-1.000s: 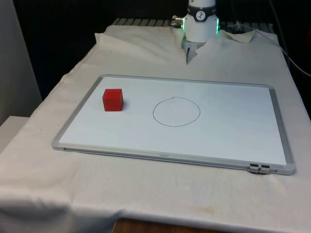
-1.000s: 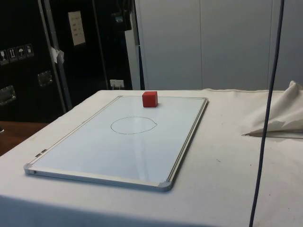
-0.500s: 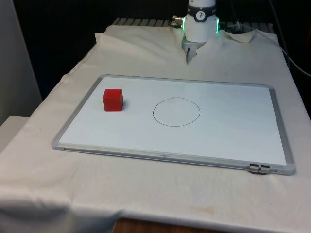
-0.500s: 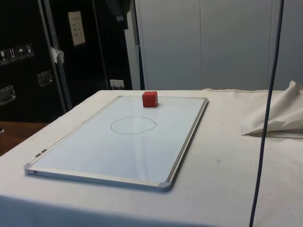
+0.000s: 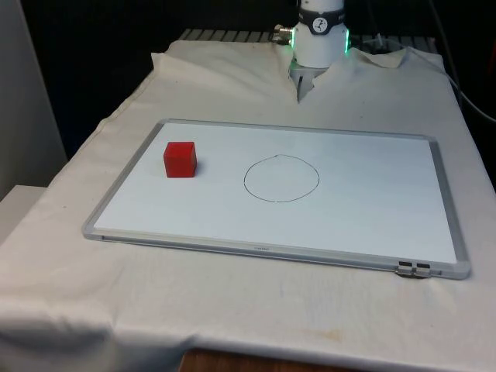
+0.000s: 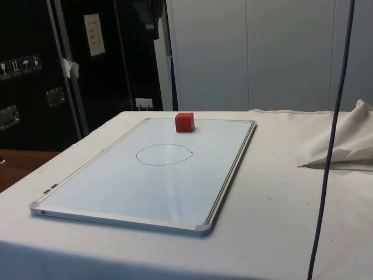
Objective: Push the cube into the marked area.
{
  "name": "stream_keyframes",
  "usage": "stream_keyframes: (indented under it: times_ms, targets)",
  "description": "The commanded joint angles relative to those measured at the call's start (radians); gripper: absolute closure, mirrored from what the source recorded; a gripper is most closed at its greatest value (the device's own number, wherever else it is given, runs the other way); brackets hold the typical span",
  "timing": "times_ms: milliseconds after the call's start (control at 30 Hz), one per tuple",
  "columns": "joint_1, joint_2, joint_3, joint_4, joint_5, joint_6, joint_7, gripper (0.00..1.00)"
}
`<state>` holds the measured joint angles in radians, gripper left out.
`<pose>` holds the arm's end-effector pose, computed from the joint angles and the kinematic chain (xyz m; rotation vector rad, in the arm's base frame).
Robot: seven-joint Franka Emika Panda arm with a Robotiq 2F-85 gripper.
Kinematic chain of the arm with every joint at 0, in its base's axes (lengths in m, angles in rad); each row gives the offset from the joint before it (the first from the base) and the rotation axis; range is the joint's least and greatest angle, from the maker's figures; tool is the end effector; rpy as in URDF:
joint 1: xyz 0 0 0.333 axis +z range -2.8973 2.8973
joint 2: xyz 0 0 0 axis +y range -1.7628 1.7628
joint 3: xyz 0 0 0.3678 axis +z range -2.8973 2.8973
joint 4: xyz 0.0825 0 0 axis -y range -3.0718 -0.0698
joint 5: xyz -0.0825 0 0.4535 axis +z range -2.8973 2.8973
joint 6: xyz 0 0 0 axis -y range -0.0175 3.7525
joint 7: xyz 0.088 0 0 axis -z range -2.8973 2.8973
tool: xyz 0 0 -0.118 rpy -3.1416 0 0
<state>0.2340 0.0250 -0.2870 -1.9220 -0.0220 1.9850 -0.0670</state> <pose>0.6351 -0.0341 0.4948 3.1112 0.0353 0.0580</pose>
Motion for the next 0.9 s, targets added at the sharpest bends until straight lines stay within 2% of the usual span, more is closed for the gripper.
stream_keyframes:
  times_ms: [0, 233, 267, 300, 433, 533, 567, 600, 800, 867]
  targets:
    - [-0.002, -0.009, -0.004, -0.02, -0.013, 0.03, -0.003, 1.0]
    - [-0.006, 0.0, -0.025, -0.066, -0.019, 0.099, -0.031, 1.0]
    - [-0.004, -0.002, -0.023, -0.059, -0.013, 0.081, -0.028, 1.0]
    - [-0.008, 0.008, -0.031, -0.079, -0.017, 0.119, -0.043, 1.0]
    - [-0.01, 0.026, -0.044, -0.095, -0.013, 0.15, -0.065, 1.0]
    - [-0.013, 0.044, -0.054, -0.103, -0.009, 0.171, -0.082, 1.0]
    - [-0.01, 0.04, -0.053, -0.099, -0.013, 0.159, -0.074, 1.0]
    - [-0.015, 0.051, -0.057, -0.104, -0.008, 0.178, -0.088, 1.0]
    - [-0.022, 0.114, -0.084, -0.102, 0.004, 0.232, -0.138, 1.0]
    - [-0.019, 0.121, -0.091, -0.1, -0.002, 0.232, -0.136, 1.0]
